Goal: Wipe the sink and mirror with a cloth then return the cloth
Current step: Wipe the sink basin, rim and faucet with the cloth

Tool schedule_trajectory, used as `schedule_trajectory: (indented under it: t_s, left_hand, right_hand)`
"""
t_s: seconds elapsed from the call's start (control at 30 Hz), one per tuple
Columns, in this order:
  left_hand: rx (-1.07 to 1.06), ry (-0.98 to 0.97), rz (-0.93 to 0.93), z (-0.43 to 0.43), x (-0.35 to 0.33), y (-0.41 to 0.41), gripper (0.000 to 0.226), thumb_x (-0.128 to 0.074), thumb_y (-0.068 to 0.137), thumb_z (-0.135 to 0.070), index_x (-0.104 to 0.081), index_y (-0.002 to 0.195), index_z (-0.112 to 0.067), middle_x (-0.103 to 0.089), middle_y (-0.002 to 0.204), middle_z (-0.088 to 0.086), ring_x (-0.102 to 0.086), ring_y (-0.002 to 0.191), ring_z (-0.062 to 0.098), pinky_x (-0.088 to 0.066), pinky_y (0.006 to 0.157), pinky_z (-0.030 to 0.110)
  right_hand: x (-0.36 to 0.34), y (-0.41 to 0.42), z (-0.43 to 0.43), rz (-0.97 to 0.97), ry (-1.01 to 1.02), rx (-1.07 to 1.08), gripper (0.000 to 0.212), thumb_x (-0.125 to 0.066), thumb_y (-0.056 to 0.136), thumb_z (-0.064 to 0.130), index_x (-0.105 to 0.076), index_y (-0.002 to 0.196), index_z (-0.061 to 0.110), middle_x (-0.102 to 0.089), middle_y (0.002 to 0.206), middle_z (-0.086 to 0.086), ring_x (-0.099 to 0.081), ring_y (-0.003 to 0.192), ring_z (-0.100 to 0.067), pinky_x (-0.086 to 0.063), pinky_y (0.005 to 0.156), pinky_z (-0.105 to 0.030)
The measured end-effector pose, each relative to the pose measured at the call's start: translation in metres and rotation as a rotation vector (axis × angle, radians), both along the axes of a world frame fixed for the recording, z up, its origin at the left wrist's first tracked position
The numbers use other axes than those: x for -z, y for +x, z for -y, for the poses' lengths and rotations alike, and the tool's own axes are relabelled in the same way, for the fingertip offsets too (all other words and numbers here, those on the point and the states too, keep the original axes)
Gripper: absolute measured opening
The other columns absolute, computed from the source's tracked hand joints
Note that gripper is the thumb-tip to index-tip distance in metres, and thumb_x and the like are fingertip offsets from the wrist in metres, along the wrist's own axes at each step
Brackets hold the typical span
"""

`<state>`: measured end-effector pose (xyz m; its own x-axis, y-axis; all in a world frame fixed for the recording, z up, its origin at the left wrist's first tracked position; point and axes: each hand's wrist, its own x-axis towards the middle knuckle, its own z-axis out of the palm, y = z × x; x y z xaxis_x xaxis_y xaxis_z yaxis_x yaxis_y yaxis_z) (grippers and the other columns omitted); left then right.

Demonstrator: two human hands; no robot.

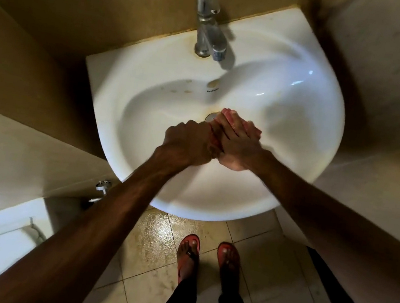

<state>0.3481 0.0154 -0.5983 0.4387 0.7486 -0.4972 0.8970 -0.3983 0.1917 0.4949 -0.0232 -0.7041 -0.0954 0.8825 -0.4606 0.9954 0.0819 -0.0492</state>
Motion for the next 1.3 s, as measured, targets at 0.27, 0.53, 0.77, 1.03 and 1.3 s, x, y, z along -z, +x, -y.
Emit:
schedule_trajectory:
  t_s: [0.27, 0.53, 0.77, 1.03, 1.3]
  left_hand:
    - [-0.061, -0.049, 0.034, 0.007, 0.032, 0.002, 0.045, -0.068, 0.086, -0.032, -0.059, 0.125, -0.011, -0.062, 0.129, 0.008, -0.061, 0.117, 0.032, -0.051, 0.094, 0.039]
    - [0.057, -0.129, 0.110, 0.027, 0.045, 0.037, 0.059, -0.072, 0.087, -0.037, -0.052, 0.139, -0.019, -0.049, 0.145, 0.007, -0.047, 0.135, 0.027, -0.040, 0.112, 0.039]
    - [0.061, -0.132, 0.131, 0.018, 0.047, 0.036, 0.053, -0.076, 0.084, -0.036, -0.060, 0.133, -0.022, -0.051, 0.145, -0.001, -0.049, 0.133, 0.021, -0.040, 0.109, 0.033]
    - [-0.085, -0.068, 0.161, 0.014, 0.059, 0.023, 0.047, -0.064, 0.082, -0.006, -0.060, 0.128, -0.001, -0.065, 0.122, 0.019, -0.060, 0.114, 0.037, -0.049, 0.092, 0.038]
    - [-0.094, -0.042, 0.221, 0.030, 0.077, 0.015, 0.072, -0.069, 0.078, -0.023, -0.047, 0.144, -0.004, -0.056, 0.127, 0.021, -0.056, 0.117, 0.039, -0.047, 0.097, 0.043]
  right_hand:
    - [-0.051, 0.025, 0.032, -0.106, -0.010, 0.067, 0.077, -0.020, 0.093, 0.063, -0.033, 0.160, 0.026, -0.020, 0.174, -0.002, -0.013, 0.162, -0.024, -0.019, 0.126, -0.049]
    - [-0.111, 0.082, 0.108, 0.036, 0.199, 0.107, 0.061, -0.035, 0.091, 0.055, -0.074, 0.118, 0.016, -0.072, 0.131, -0.006, -0.060, 0.130, -0.028, -0.038, 0.113, -0.049]
    - [-0.104, 0.062, 0.098, 0.082, 0.120, 0.108, 0.073, -0.017, 0.088, 0.051, -0.070, 0.122, 0.015, -0.069, 0.131, -0.007, -0.051, 0.135, -0.031, -0.027, 0.119, -0.054]
    - [-0.034, 0.036, 0.026, -0.116, 0.024, 0.022, 0.061, -0.038, 0.106, 0.053, -0.030, 0.161, 0.027, -0.014, 0.175, 0.004, -0.002, 0.162, -0.025, -0.007, 0.127, -0.050]
    - [-0.072, 0.052, 0.055, -0.039, 0.166, 0.138, 0.056, -0.042, 0.090, 0.054, -0.062, 0.125, 0.016, -0.064, 0.134, -0.003, -0.048, 0.132, -0.027, -0.036, 0.106, -0.045]
